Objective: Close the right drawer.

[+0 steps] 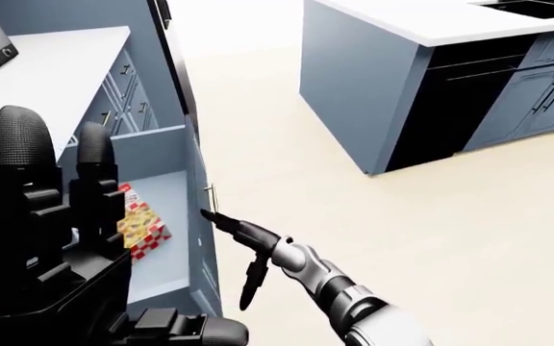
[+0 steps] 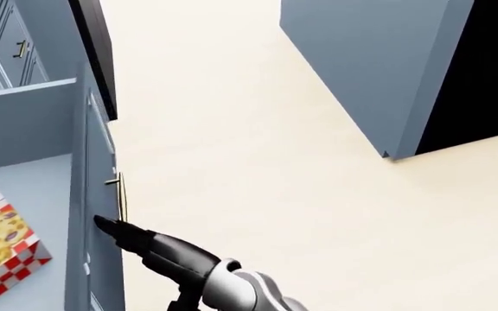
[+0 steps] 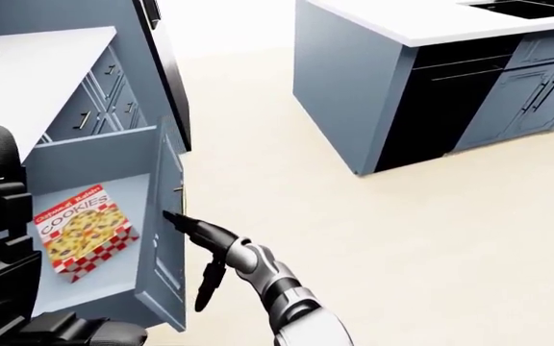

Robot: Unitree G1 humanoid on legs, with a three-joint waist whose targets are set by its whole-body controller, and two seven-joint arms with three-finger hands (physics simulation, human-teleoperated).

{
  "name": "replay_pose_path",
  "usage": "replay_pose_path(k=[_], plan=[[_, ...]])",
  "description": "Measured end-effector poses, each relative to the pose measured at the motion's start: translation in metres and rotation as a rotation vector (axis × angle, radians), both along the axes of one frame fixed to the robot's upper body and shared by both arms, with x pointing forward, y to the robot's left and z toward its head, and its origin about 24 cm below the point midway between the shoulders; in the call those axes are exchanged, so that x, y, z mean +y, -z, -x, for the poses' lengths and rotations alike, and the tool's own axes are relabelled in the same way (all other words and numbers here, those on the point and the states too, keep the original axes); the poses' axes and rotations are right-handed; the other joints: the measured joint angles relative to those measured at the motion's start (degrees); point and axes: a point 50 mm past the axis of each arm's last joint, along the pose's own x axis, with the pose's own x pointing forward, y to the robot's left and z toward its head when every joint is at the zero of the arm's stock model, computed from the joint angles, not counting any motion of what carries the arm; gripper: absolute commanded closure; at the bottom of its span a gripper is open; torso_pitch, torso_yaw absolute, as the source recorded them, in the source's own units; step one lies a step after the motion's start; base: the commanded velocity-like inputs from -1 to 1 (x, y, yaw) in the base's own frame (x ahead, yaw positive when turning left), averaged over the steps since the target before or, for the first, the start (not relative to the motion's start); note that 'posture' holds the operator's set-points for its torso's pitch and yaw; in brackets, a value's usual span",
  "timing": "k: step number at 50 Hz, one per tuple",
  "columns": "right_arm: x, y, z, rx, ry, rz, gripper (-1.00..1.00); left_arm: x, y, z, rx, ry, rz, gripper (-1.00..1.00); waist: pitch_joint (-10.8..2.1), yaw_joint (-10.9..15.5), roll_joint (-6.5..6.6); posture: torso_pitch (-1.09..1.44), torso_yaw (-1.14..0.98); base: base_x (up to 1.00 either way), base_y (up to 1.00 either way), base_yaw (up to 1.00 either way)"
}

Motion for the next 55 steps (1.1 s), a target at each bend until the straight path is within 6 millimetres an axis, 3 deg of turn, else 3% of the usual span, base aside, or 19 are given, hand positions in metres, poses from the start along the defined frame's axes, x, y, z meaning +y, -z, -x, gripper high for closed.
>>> replay_pose_path(k=[30, 37, 44, 49, 51, 55], plan=[[0.013, 0.015, 0.02, 0.042, -0.113, 0.069, -1.0, -0.001, 0.0, 0.0, 0.001, 0.003, -0.003, -1.0, -0.28, -0.42, 0.4, 0.0, 0.0, 0.0, 0.0, 0.0], [0.01, 0.011, 0.014, 0.046, -0.138, 0.09, -1.0, 0.0, -0.001, -0.001, 0.001, 0.001, -0.001, -1.0, 0.15, -0.04, 0.36, 0.0, 0.0, 0.0, 0.0, 0.0], [-0.01, -0.033, -0.021, -0.128, -0.054, -0.007, -1.0, 0.0, 0.001, -0.001, 0.012, 0.002, -0.001, -1.0, 0.5, 0.58, -0.01, 0.0, 0.0, 0.0, 0.0, 0.0], [-0.055, -0.072, -0.045, -0.276, 0.114, -0.114, -1.0, 0.0, 0.001, 0.0, 0.003, 0.001, -0.005, -1.0, 0.39, 0.84, -0.5, 0.0, 0.0, 0.0, 0.0, 0.0], [-0.078, -0.097, -0.042, -0.365, 0.204, -0.176, -1.0, -0.001, 0.001, 0.0, 0.0, 0.002, -0.006, -1.0, 0.6, 1.08, -0.76, 0.0, 0.0, 0.0, 0.0, 0.0], [-0.126, -0.155, -0.01, -0.544, 0.356, -0.295, -1.0, -0.001, 0.003, -0.001, 0.013, 0.002, -0.007, -1.0, 0.71, 1.29, -1.18, 0.0, 0.0, 0.0, 0.0, 0.0]])
